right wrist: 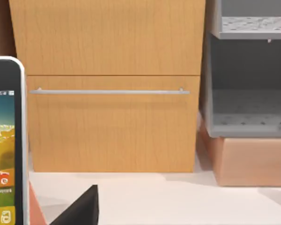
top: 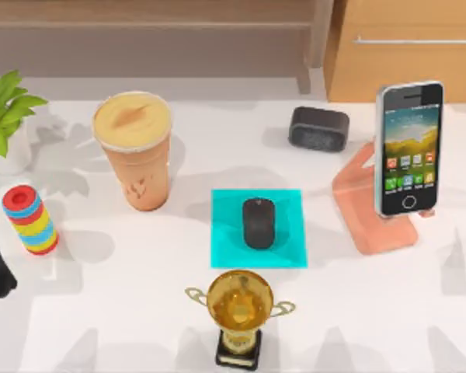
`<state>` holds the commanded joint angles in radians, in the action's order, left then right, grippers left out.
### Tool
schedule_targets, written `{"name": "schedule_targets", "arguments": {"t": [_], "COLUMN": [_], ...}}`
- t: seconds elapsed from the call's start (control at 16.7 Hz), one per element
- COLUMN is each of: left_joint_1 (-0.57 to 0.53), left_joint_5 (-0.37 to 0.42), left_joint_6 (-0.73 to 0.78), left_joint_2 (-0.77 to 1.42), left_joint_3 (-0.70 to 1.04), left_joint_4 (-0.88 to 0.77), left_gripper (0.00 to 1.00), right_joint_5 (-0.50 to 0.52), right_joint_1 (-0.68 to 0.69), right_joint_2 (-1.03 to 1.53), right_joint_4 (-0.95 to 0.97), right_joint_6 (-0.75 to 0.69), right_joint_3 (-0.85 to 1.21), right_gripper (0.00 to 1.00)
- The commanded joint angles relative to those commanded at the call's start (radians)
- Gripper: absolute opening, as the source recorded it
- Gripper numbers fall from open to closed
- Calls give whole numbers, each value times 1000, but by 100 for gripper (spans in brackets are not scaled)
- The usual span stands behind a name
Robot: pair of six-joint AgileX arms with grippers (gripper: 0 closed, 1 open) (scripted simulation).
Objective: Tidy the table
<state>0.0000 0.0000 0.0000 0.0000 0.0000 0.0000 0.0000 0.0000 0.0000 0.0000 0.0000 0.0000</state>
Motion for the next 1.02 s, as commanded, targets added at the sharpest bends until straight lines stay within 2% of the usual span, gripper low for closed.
{"name": "schedule_targets", "arguments": {"t": [0.24, 0.42, 0.66, 1.02], "left_joint_1": [-16, -79, -215, -449], "left_joint_5": [-12, -54, -131, -246], "left_joint_6": [-1, -3, -14, -64], "left_joint_2": [28, 141, 391, 901], "left_joint_3": [-5, -21, -38, -36], "left_joint_4": [15, 81, 232, 532], "left_gripper": [100, 100, 100, 100], "right_joint_5": [0, 0, 0, 0], "right_joint_1": [0, 0, 0, 0], "right_joint_2": [0, 0, 0, 0], "right_joint_4": [0, 0, 0, 0], "right_joint_6": [0, 0, 0, 0], "right_joint_3": [0, 0, 0, 0], "right_gripper": [100, 100, 100, 100]}}
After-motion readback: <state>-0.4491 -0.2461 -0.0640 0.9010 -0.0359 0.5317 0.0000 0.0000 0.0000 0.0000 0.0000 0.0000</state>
